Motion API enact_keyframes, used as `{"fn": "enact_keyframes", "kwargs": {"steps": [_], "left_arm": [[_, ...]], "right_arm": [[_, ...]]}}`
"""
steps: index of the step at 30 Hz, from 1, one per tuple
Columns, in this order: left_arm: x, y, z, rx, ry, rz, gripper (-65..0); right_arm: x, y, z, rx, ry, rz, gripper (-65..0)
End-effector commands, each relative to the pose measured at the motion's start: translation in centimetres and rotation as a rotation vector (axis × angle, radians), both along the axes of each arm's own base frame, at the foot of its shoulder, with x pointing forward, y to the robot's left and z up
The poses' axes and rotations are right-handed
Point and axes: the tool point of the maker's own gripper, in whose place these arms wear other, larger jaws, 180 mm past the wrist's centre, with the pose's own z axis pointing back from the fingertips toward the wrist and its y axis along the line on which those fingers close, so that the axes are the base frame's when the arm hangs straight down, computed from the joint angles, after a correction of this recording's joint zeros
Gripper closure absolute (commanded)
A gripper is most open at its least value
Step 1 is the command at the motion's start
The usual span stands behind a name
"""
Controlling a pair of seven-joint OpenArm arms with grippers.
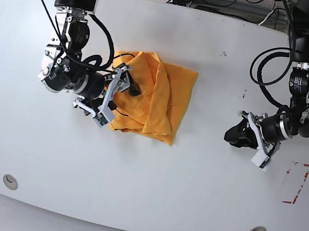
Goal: Layout the t-shirt on the table in an organized manner, then fold the t-shirt properly
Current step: 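Release the left gripper and move it away from the bundle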
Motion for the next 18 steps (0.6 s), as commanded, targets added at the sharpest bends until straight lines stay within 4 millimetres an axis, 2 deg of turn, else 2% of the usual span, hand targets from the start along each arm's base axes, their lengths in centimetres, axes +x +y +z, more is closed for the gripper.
{"fn": "enact_keyframes", "kwargs": {"steps": [1,4,6,9,11,18], "left_arm": [[0.8,0.2,1.9,-0.020,-0.062,0.003,-12.6],[0.7,0.2,1.7,-0.020,-0.057,0.003,-12.6],[0.7,0.3,1.6,-0.019,-0.054,0.004,-12.6],[0.7,0.3,1.6,-0.019,-0.054,0.004,-12.6],[0.7,0.3,1.6,-0.019,-0.054,0.004,-12.6],[0.7,0.3,1.6,-0.018,-0.054,0.005,-12.6]], "right_arm": [[0.9,0.5,1.4,0.023,-0.052,0.012,-44.7],[0.7,1.7,1.5,0.034,-0.053,0.038,-33.8],[0.5,2.5,1.7,0.044,-0.055,0.054,-19.0],[0.5,3.1,1.8,0.057,-0.057,0.061,-4.4],[0.5,3.4,1.8,0.064,-0.056,0.062,-1.1],[0.6,5.0,3.4,0.098,-0.100,0.076,-1.6]]}}
